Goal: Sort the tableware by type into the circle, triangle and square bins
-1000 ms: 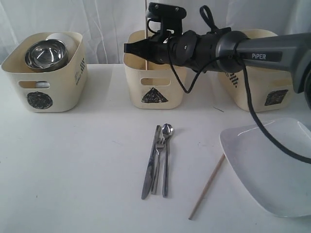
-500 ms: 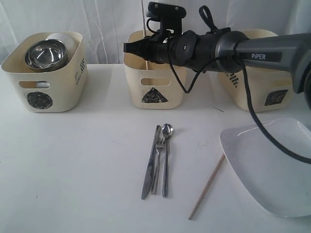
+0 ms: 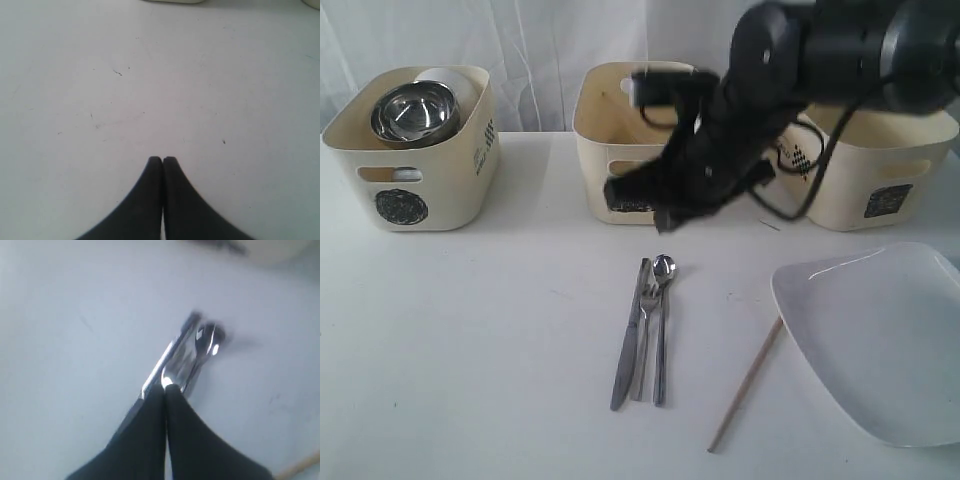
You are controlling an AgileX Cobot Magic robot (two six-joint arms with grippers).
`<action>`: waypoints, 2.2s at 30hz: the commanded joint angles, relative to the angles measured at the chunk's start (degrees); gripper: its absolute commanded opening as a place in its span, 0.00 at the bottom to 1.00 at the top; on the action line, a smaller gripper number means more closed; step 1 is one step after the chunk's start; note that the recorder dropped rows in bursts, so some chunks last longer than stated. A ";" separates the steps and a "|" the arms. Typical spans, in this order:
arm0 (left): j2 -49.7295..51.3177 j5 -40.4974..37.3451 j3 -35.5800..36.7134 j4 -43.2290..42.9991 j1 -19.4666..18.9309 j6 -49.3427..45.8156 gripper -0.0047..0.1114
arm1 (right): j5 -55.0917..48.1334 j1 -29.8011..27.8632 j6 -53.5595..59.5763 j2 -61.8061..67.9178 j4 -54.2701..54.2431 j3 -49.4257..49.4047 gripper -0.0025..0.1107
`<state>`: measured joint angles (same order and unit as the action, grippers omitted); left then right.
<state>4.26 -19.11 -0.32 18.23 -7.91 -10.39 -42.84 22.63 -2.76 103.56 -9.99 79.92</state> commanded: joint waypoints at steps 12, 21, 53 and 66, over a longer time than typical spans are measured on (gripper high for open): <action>-0.23 0.05 0.32 0.37 -0.01 -0.18 0.04 | 13.49 5.85 -17.26 -3.76 2.48 -18.66 0.28; -0.23 0.05 0.32 0.37 -0.01 -0.18 0.04 | 9.53 2.21 -12.15 2.81 2.07 -11.99 0.36; -0.23 0.05 0.32 0.37 -0.01 -0.18 0.04 | 5.46 2.21 -12.45 16.81 5.72 -2.68 0.02; -0.23 0.05 0.32 0.37 -0.01 -0.18 0.04 | -5.63 2.09 -0.68 6.61 3.42 6.68 0.02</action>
<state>4.26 -19.11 -0.32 18.23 -7.91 -10.39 -47.06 25.13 -7.67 114.50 -5.14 83.20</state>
